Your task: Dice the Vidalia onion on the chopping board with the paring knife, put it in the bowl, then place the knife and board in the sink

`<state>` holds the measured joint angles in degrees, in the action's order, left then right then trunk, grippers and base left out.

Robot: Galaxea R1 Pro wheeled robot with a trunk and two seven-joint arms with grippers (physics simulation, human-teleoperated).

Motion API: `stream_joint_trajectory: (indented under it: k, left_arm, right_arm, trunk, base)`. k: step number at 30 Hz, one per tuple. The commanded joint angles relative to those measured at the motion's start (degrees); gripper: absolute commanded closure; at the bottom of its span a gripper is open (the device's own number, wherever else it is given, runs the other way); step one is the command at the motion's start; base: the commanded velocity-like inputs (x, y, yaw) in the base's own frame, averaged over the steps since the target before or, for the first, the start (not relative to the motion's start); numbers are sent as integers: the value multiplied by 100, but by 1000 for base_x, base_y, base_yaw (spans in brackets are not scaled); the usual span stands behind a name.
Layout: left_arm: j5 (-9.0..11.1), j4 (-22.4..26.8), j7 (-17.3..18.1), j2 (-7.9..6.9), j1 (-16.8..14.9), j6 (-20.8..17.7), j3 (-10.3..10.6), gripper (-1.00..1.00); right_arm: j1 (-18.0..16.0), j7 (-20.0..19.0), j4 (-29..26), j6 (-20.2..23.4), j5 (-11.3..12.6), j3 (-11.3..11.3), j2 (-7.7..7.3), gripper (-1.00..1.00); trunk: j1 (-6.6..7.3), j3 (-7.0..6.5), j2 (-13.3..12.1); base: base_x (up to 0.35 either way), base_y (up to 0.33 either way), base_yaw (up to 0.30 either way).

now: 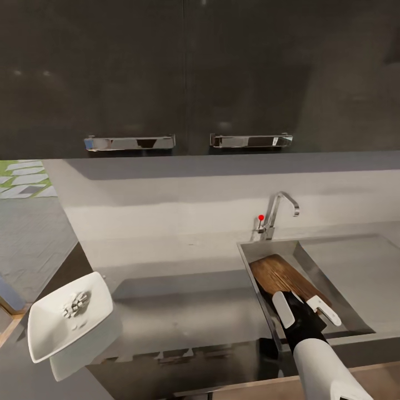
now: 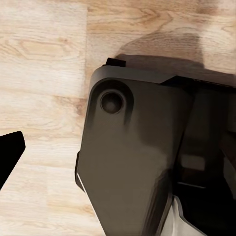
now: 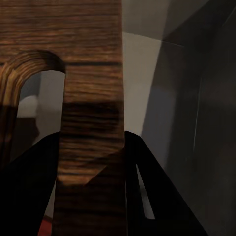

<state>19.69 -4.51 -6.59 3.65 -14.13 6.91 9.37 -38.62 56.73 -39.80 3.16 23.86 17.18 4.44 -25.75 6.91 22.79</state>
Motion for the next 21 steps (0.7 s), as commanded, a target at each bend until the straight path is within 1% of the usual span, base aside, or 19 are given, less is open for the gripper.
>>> stream_joint_trajectory:
  k: [1,2,21]
  left_arm:
    - [43,-24,-5,4,-11,39,48,-100]
    - [43,-24,-3,4,-11,39,50,-100]
    - [43,-24,-1,4,-11,40,49,-100]
  right_arm:
    - [-5,5,-10,27,5,14,4,100]
    - [-5,5,-10,27,5,14,4,-100]
    - [-3,14,-72,27,5,12,4,-100]
  trunk:
    - [-4,12,13]
    - [-4,12,13]
    - [-4,12,13]
  base:
    - [0,0,0]
    - [0,0,0]
    - [0,0,0]
